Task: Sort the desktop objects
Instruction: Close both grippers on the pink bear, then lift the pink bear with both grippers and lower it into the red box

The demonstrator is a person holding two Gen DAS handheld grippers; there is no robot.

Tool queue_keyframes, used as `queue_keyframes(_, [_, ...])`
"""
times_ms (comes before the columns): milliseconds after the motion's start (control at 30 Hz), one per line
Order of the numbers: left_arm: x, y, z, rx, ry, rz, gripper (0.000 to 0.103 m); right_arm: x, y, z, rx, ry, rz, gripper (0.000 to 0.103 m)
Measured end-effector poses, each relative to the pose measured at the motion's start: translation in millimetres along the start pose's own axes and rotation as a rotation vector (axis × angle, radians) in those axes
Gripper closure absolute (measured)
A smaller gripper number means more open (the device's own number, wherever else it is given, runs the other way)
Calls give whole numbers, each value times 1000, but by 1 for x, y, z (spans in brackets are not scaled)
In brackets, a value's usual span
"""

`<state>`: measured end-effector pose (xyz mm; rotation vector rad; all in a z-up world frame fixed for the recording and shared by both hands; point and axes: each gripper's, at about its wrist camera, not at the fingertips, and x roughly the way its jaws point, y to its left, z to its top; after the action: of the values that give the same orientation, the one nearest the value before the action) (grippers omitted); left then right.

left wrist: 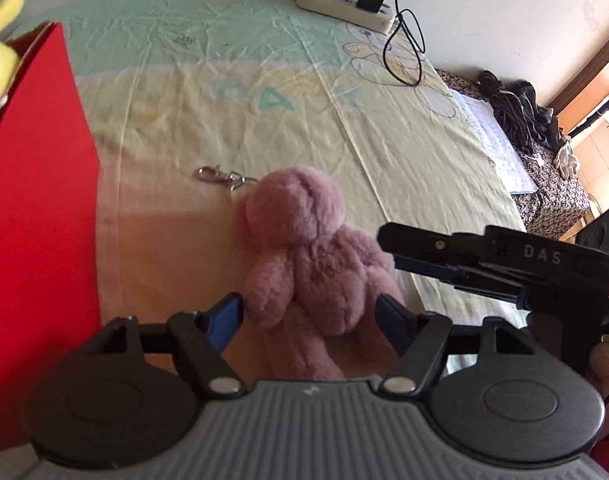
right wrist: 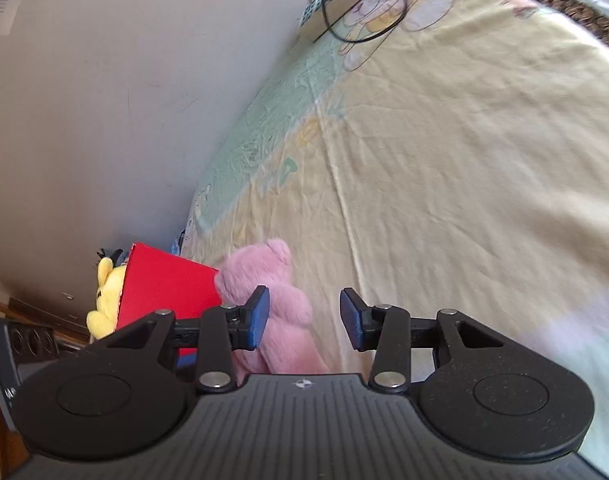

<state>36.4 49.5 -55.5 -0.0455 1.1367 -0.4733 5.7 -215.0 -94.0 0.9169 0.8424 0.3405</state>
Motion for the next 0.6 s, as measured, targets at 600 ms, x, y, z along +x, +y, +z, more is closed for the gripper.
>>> queue_keyframes(600, [-6,-43,-27,170,23,-58,42,19,17,-7,-15,180,10,67])
